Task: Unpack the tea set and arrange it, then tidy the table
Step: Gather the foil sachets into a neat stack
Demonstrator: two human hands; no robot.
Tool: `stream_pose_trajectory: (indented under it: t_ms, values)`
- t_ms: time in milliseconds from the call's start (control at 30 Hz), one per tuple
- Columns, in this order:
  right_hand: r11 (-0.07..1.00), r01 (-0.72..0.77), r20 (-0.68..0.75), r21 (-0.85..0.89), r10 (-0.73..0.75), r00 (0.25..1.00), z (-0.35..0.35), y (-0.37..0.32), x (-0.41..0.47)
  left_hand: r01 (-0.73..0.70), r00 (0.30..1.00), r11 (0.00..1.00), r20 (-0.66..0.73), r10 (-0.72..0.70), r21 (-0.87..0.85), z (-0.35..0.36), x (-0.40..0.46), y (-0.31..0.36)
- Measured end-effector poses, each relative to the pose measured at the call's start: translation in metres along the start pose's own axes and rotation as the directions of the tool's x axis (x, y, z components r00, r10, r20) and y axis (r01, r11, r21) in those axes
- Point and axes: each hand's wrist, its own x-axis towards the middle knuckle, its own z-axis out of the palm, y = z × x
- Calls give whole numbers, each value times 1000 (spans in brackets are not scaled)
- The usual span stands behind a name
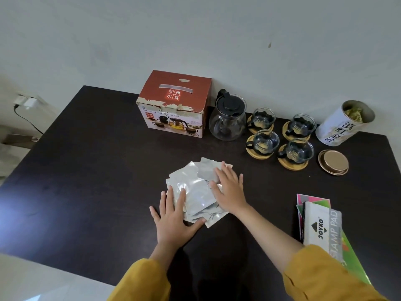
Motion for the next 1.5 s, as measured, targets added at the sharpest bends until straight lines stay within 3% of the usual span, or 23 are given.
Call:
stream_pose_trajectory:
  t_ms: [100, 200, 300, 367, 567, 700, 767, 833, 967, 1067, 1133, 1333, 1500]
  values:
    - [967, 67, -162, 244, -28, 986, 6, -3, -19, -16, 1000, 1000, 2, 16, -21, 1, 0, -3]
    - [959, -25, -287, 282, 109, 952, 4, 5, -26, -39, 999, 996, 3, 40, -75, 1, 0, -6]
    - [970, -171, -263, 171, 212, 941, 6, 7, -28, -13, 1000, 988, -24, 10, -153, 0, 0, -4]
    - [975, -185, -231, 127, 210, 950, 11, -3, -28, 40, 997, 973, -56, -54, -227, -2, 0, 1]
    - [920, -35, -171, 391, 111, 979, 38, -46, -33, 117, 975, 869, -110, -192, -481, -2, 12, 29]
    - [896, -1, -295, 443, 147, 944, 34, -49, -32, 151, 954, 759, -109, -280, -633, -9, 17, 33]
    - [917, 20, -389, 398, 149, 909, 23, -40, -23, 143, 950, 800, -147, -277, -583, -11, 17, 26]
    - [944, -1, -389, 330, 137, 911, 8, -33, -7, 131, 958, 847, -153, -241, -515, -11, 15, 18]
    - [977, -147, -81, 156, 161, 984, -14, -31, 34, 22, 994, 948, -91, -54, -318, -3, 6, 9]
    - [986, -145, 107, 87, 135, 985, -15, -36, 49, -21, 999, 994, -43, 16, -111, 2, 6, 5]
    - [987, -122, 156, 104, 105, 982, -9, -42, 46, -20, 999, 998, -38, 18, -52, 4, 6, 4]
    - [984, 20, 116, 174, -41, 992, 3, -44, 11, -61, 996, 998, -65, 62, 31, 8, 8, 4]
    - [990, 78, -20, 116, -77, 997, -8, -40, 16, -9, 997, 999, -80, 5, -51, 7, 6, 3]
